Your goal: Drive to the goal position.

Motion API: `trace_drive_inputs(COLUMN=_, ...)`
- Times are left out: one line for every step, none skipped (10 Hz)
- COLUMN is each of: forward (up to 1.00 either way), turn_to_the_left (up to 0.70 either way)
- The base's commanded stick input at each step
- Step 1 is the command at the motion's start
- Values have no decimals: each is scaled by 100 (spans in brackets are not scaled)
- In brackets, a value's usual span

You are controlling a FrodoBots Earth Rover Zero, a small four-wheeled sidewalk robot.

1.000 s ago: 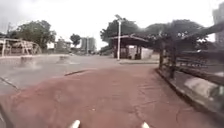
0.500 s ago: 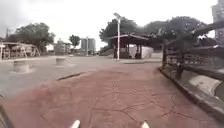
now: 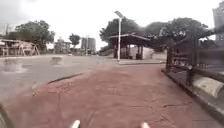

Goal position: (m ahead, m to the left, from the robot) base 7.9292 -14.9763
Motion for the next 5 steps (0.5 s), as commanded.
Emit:
trace_drive_inputs(forward=70, turn_to_the_left=0)
trace_drive_inputs(forward=70, turn_to_the_left=0)
trace_drive_inputs(forward=70, turn_to_the_left=0)
trace_drive_inputs(forward=70, turn_to_the_left=0)
trace_drive_inputs(forward=70, turn_to_the_left=0)
